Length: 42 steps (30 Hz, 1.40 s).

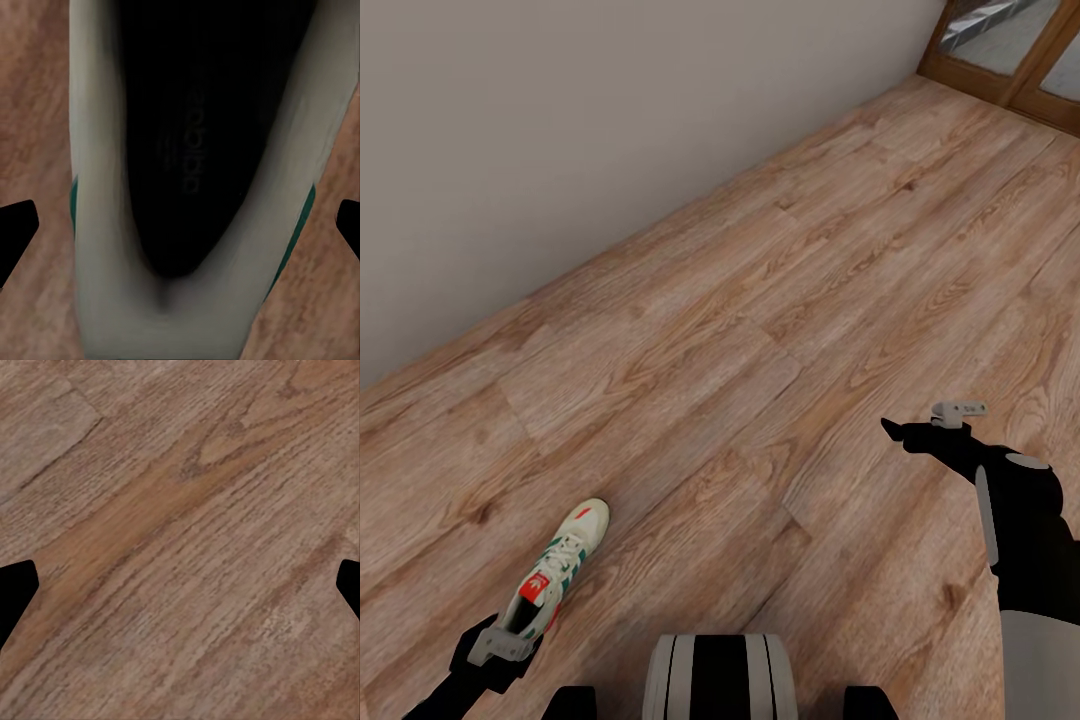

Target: Pick up the two gym shoes and the two sandals from the corridor floor and place them onto the hallstand (shoe rack) in the corridor, making sure they are on the rack and not on the floor. Arrange them so the two gym shoes are next to each other and the two sandals are next to each other.

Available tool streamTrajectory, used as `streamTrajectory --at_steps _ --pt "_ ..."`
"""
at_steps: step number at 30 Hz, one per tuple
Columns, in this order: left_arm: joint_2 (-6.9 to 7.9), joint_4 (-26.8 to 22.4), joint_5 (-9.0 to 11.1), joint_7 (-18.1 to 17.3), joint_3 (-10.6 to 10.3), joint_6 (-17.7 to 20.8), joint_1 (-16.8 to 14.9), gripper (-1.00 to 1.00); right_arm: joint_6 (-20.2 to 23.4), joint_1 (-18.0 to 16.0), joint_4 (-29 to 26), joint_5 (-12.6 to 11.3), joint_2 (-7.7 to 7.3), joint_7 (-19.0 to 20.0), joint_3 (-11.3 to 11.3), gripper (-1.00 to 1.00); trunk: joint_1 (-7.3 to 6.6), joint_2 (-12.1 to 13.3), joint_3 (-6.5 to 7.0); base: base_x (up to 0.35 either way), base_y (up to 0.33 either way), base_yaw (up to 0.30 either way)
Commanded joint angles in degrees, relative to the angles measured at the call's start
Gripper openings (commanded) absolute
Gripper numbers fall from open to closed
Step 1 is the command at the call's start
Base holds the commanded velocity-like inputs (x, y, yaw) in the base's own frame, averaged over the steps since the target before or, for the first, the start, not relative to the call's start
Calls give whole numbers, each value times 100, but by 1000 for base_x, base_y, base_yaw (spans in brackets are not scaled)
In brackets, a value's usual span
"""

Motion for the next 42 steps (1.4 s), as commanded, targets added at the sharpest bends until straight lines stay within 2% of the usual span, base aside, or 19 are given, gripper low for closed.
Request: streamTrajectory --at_steps 1,12,13,24,39,42 --pt "-7 1 -55 -35 43 -31 -4 100 16 -3 -6 60 0 54 -8 100 0 -1 -3 59 0 0" --pt "-5 1 -55 -35 43 -32 -3 100 16 -3 -6 65 -1 54 -8 100 0 -1 -3 19 0 0" --pt "-4 1 -57 -35 43 -32 -3 -100 16 -3 -6 66 -2 54 -8 100 0 -1 -3 3 0 0" --pt "-9 1 -56 118 43 -32 -4 -100 16 -3 -6 61 -2 54 -8 100 0 -1 -3 0 0 0" --pt "-9 1 -55 123 32 -41 -4 -100 16 -3 -5 68 -2 54 -8 100 0 -1 -3 0 0 0" --pt "-10 1 -55 123 34 -41 -4 -100 16 -3 -6 69 -2 54 -8 100 -8 3 63 0 0 0"
